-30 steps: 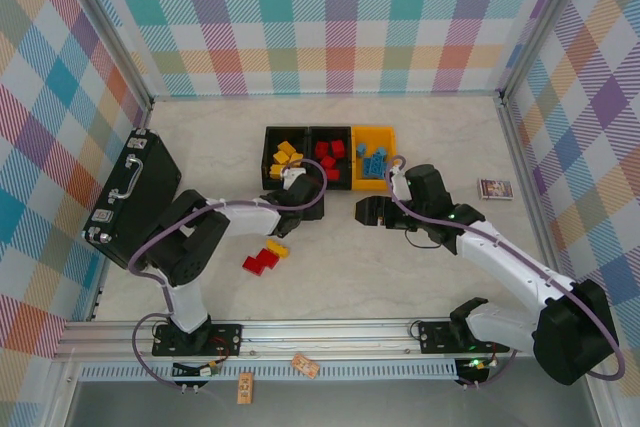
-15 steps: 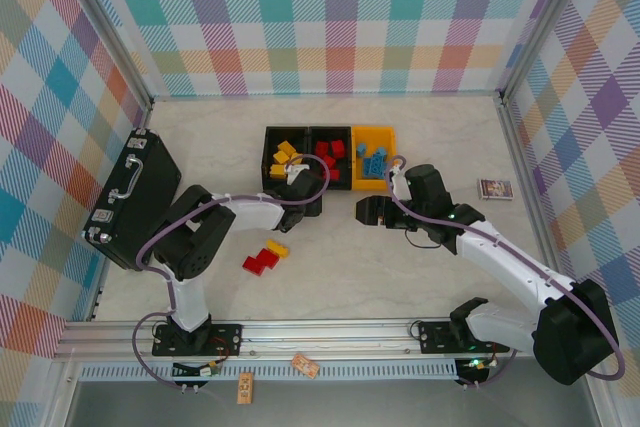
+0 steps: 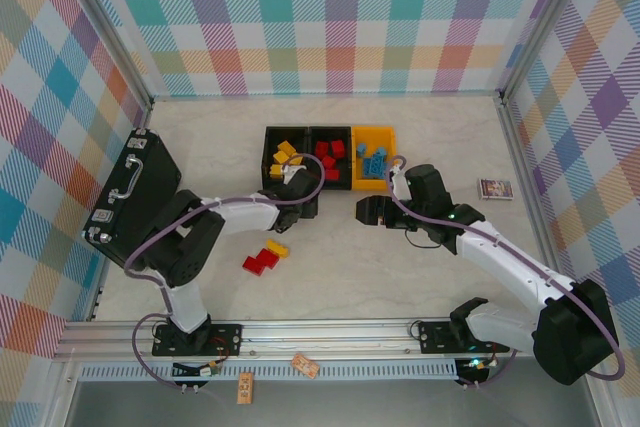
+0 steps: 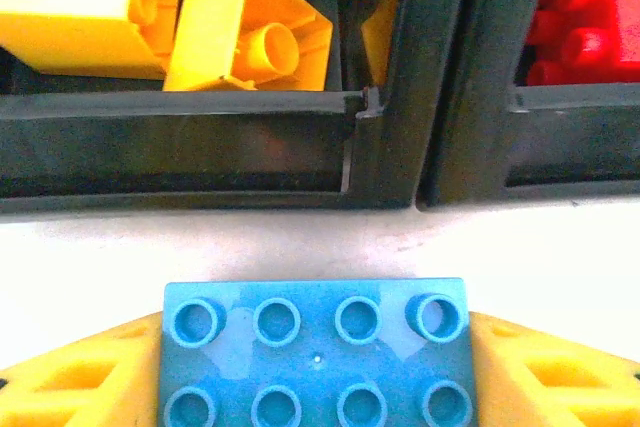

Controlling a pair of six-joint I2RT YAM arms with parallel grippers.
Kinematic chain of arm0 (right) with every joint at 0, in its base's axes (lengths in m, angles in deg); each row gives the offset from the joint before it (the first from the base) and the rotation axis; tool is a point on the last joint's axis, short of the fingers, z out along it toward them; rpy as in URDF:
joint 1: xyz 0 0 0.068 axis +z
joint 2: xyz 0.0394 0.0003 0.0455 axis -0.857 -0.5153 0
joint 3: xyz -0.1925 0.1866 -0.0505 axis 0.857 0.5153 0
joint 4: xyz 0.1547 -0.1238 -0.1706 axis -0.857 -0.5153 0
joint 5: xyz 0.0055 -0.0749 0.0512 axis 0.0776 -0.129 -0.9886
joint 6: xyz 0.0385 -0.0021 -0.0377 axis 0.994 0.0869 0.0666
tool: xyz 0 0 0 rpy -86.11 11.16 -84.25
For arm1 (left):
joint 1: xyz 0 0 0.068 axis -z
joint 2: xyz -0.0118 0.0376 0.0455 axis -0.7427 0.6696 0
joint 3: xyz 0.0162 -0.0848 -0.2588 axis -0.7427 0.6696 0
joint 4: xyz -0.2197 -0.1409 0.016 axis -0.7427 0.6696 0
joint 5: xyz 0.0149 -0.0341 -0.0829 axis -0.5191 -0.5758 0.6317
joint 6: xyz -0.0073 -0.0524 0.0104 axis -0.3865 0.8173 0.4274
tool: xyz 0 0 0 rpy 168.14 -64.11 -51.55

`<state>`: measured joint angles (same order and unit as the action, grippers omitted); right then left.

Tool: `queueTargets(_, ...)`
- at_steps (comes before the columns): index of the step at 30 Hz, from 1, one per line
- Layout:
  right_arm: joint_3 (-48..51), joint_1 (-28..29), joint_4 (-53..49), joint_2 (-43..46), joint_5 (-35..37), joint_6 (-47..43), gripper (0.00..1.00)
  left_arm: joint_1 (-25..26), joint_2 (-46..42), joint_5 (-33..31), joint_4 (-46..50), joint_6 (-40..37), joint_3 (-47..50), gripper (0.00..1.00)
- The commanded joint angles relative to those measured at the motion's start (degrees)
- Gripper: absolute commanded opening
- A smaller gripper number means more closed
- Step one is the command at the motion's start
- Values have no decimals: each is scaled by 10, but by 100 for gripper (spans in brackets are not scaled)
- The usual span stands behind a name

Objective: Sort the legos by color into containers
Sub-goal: Pick up the lego from the center of the table, then place the lego in the container.

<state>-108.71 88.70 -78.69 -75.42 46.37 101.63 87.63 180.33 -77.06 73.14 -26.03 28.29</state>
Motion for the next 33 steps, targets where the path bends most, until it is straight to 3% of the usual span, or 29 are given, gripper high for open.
queueTargets(1, -2, 3, 12, 6, -1, -4, 72, 5, -57, 24, 46, 19, 10, 62)
queueTargets(9, -4, -2, -9, 16, 19, 10, 72, 21, -130, 80, 124, 41, -10, 62)
queueTargets(15, -9, -49, -43, 22, 13, 35, 72, 38, -123, 110, 170, 49, -76, 62)
queueTargets(24, -16, -115, -96, 38, 21, 49, 71, 63, -25, 140, 205, 63, -231, 62)
queueTargets(33, 7, -136, -103, 65, 24, 60, 71, 64, 130, 146, 287, 62, -453, 61)
